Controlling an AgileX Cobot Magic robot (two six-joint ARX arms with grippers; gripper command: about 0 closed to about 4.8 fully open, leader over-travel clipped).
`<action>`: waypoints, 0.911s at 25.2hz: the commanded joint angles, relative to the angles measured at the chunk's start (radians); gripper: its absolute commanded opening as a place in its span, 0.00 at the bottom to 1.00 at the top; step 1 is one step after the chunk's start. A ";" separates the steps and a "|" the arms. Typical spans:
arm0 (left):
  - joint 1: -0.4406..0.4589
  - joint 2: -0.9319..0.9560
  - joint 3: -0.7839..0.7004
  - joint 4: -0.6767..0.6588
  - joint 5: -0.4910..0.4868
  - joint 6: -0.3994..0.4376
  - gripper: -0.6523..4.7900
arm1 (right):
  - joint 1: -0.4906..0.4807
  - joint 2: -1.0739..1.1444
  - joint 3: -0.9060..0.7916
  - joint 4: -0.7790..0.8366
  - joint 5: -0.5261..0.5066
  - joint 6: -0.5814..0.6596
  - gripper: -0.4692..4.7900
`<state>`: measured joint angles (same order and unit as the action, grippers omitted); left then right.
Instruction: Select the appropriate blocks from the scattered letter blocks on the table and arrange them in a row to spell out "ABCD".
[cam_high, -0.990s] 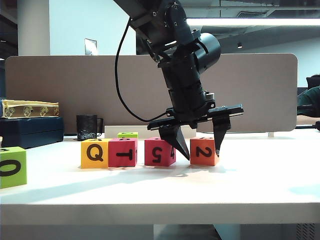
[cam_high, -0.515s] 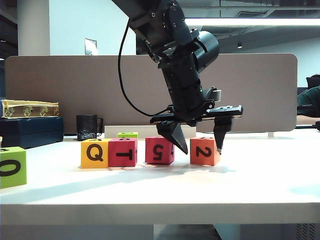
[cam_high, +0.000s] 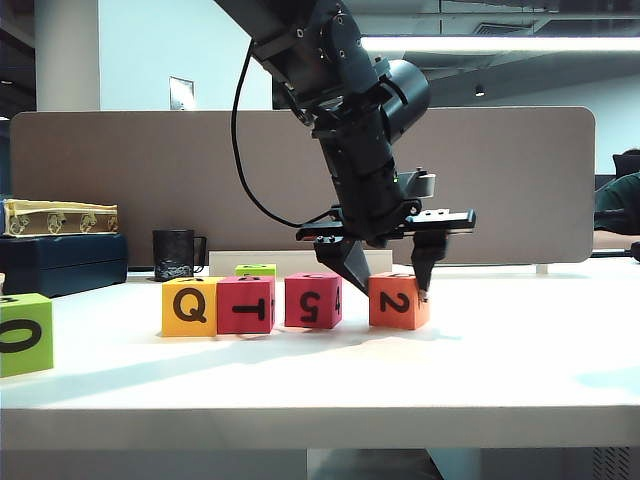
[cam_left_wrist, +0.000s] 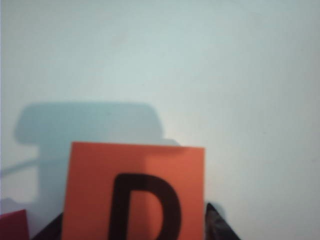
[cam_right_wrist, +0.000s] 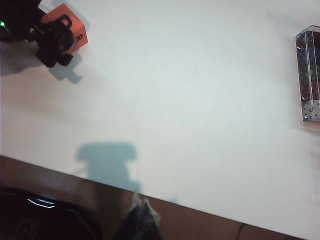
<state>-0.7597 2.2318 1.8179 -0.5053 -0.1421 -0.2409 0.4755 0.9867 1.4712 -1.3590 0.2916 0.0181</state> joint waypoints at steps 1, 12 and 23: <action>-0.002 -0.006 0.002 0.004 0.008 -0.001 0.68 | 0.002 -0.002 0.004 0.025 0.002 0.004 0.09; -0.003 -0.019 0.003 -0.075 0.011 -0.051 0.66 | 0.002 -0.001 0.004 0.026 0.002 0.004 0.09; -0.002 -0.067 0.003 -0.071 0.005 -0.011 0.67 | 0.002 -0.001 0.004 0.024 0.002 0.004 0.09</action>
<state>-0.7605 2.1860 1.8175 -0.5758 -0.1333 -0.2760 0.4755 0.9867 1.4712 -1.3495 0.2916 0.0181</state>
